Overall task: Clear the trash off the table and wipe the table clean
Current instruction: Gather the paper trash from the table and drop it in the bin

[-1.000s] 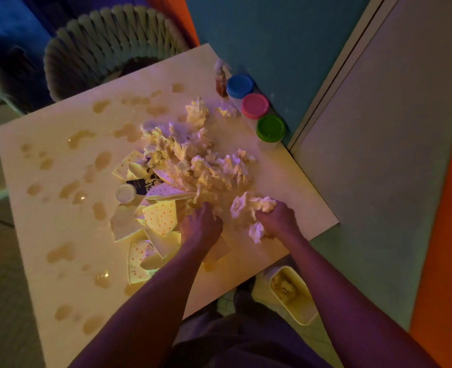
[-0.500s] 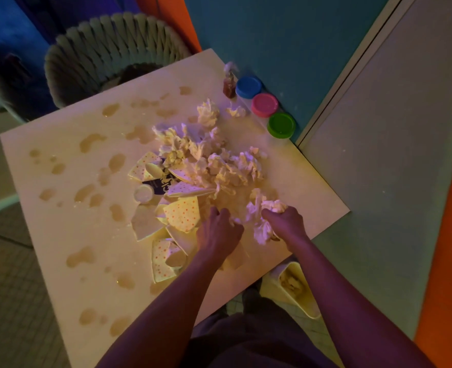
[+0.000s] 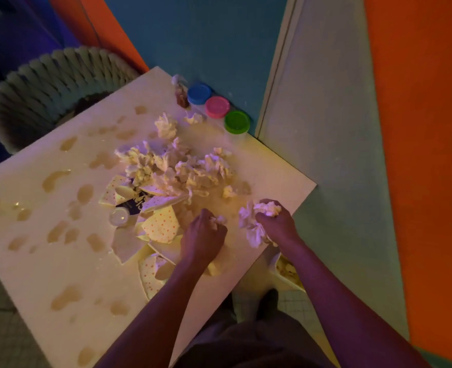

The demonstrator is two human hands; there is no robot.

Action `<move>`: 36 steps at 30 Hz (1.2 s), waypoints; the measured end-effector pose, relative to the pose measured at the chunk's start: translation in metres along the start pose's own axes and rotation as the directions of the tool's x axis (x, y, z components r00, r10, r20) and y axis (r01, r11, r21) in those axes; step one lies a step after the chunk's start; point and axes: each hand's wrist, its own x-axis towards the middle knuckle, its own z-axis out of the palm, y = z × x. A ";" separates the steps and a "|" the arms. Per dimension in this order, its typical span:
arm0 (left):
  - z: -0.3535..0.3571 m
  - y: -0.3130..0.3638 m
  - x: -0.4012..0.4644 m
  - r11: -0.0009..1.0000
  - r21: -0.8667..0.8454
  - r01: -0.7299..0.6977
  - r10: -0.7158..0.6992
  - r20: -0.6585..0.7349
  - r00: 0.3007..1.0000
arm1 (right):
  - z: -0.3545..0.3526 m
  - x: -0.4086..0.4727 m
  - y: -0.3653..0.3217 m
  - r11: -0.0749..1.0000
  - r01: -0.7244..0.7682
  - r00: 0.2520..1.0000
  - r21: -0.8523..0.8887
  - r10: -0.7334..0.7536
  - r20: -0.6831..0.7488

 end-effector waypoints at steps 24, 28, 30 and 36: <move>0.190 0.136 -0.146 0.909 0.091 -0.407 0.337 0.415 0.845 | -0.204 -0.103 0.232 0.871 -0.297 0.865 0.391 0.419 -0.276; 0.227 0.134 -0.169 0.904 0.133 -0.406 0.299 0.481 0.824 | -0.219 -0.110 0.278 0.832 -0.351 0.825 0.430 0.492 -0.278; 0.241 0.132 -0.173 0.900 0.150 -0.409 0.281 0.519 0.807 | -0.220 -0.110 0.294 0.825 -0.367 0.814 0.430 0.509 -0.281; 0.293 0.120 -0.156 0.871 0.243 -0.427 0.222 0.580 0.784 | -0.210 -0.085 0.335 0.771 -0.444 0.776 0.457 0.586 -0.234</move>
